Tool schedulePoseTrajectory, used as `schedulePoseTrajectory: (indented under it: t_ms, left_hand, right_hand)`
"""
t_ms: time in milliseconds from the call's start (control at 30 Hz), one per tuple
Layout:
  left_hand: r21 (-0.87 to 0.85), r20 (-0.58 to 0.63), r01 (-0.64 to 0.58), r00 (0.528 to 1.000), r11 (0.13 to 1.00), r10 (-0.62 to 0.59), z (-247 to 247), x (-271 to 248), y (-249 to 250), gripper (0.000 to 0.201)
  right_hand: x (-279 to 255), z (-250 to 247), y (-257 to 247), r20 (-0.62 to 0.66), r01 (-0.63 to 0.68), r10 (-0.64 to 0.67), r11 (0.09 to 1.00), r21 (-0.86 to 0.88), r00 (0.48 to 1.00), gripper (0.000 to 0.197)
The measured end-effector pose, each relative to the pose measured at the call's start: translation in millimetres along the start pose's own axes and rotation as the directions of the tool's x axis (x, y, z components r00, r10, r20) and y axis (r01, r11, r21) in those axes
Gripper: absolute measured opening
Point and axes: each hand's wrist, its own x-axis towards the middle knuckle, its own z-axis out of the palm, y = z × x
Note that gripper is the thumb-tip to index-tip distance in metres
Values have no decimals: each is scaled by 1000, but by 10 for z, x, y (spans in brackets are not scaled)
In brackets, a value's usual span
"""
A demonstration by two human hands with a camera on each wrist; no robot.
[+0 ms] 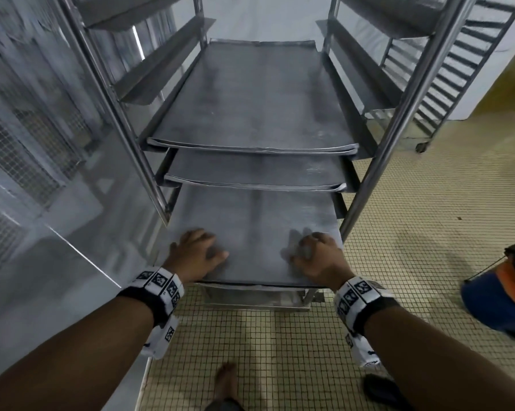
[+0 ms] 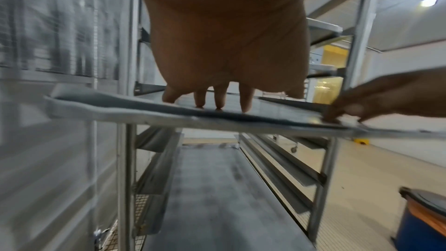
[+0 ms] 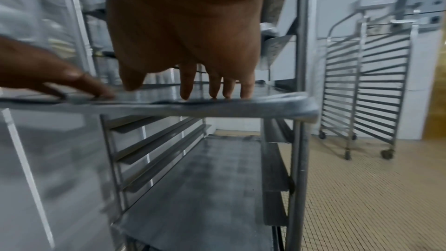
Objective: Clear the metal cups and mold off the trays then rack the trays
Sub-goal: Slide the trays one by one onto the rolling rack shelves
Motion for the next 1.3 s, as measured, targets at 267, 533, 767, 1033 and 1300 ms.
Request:
schedulePoseTrajectory:
  t_ms: [267, 533, 767, 1033, 1300]
  left_hand:
    - [117, 135, -244, 964, 963, 228, 248, -368, 373, 88]
    - [152, 82, -322, 946, 935, 312, 308, -443, 346, 101]
    - [187, 13, -307, 951, 933, 310, 359, -392, 346, 58]
    - [244, 82, -207, 978, 948, 192, 141, -436, -129, 80]
    - [272, 92, -243, 970, 931, 226, 75, -416, -290, 118]
  right_hand:
    - [-231, 384, -134, 101, 297, -286, 947, -126, 953, 79]
    - [-298, 516, -73, 8, 405, -408, 904, -134, 913, 32]
    - [-218, 405, 32, 4, 354, -356, 928, -118, 935, 46]
    - [-188, 183, 525, 76, 269, -259, 947, -174, 963, 77]
    - [-167, 224, 647, 96, 315, -301, 927, -206, 949, 79]
